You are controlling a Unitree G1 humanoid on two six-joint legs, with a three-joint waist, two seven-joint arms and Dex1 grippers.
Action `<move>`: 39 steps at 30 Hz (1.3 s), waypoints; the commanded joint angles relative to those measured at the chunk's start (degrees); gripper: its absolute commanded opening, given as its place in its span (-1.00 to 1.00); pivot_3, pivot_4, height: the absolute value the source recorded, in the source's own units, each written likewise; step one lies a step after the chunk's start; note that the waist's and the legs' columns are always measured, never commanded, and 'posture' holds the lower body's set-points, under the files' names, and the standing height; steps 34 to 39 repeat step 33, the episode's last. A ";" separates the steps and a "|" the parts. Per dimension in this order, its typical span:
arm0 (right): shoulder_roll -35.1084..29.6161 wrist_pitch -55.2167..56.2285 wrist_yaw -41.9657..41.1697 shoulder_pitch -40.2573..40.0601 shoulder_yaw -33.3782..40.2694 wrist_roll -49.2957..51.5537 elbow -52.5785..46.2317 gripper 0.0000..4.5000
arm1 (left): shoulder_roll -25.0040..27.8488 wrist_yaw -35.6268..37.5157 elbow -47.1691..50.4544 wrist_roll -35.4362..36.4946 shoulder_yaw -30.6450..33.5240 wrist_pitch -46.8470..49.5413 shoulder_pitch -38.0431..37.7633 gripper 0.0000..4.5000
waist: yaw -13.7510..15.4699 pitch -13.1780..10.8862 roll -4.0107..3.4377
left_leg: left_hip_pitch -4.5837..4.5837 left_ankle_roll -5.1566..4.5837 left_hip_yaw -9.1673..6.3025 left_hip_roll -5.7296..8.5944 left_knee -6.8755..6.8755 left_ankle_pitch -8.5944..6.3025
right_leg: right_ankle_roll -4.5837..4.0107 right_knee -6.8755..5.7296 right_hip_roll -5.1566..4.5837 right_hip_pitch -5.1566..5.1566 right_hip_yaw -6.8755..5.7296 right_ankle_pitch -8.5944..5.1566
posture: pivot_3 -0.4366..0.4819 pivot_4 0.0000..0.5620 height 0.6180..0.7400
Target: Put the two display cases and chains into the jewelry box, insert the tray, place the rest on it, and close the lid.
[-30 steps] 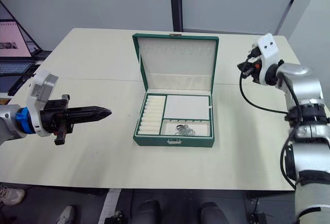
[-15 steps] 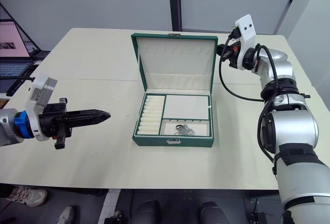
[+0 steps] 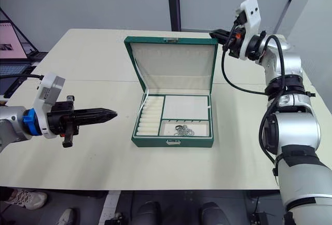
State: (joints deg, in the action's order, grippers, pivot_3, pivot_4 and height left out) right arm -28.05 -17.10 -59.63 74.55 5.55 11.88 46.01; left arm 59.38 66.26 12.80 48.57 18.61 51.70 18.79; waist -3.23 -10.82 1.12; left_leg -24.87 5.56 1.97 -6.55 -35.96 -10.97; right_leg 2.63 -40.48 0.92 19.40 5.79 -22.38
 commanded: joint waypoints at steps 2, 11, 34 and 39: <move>-1.15 -12.41 2.81 -8.42 1.75 6.51 -25.32 -1.00 | 1.69 2.20 -2.39 -1.46 -1.22 -2.16 2.45 -0.99 | 0.23 0.00 0.00 | 0.00 0.00 0.01 0.01 0.01 0.00 | 0.00 -0.02 -0.01 0.00 0.01 0.00 | -0.05 -0.47 0.95; -4.58 -39.68 17.01 -34.85 9.07 21.01 -72.58 -1.00 | 5.31 4.34 -8.64 -4.43 -1.79 -2.11 4.09 -0.99 | 1.29 0.01 0.02 | -0.06 0.00 0.05 0.01 0.08 0.00 | 0.01 -0.01 0.01 0.14 0.09 0.00 | -0.05 -0.47 0.95; -14.07 -42.47 21.69 -80.26 26.96 30.48 -89.33 -1.00 | -4.13 -4.23 -6.37 -18.57 -3.38 -20.50 -7.69 -0.99 | 1.45 0.06 0.09 | -0.02 -0.22 -0.03 0.09 -0.03 -0.13 | 0.00 0.10 0.01 -0.12 0.09 -0.01 | -0.05 -0.47 0.95; -14.07 -42.47 21.69 -80.26 26.96 30.48 -89.33 -1.00 | -4.13 -4.23 -6.37 -18.57 -3.38 -20.50 -7.69 -0.99 | 1.45 0.06 0.09 | -0.02 -0.22 -0.03 0.09 -0.03 -0.13 | 0.00 0.10 0.01 -0.12 0.09 -0.01 | -0.05 -0.47 0.95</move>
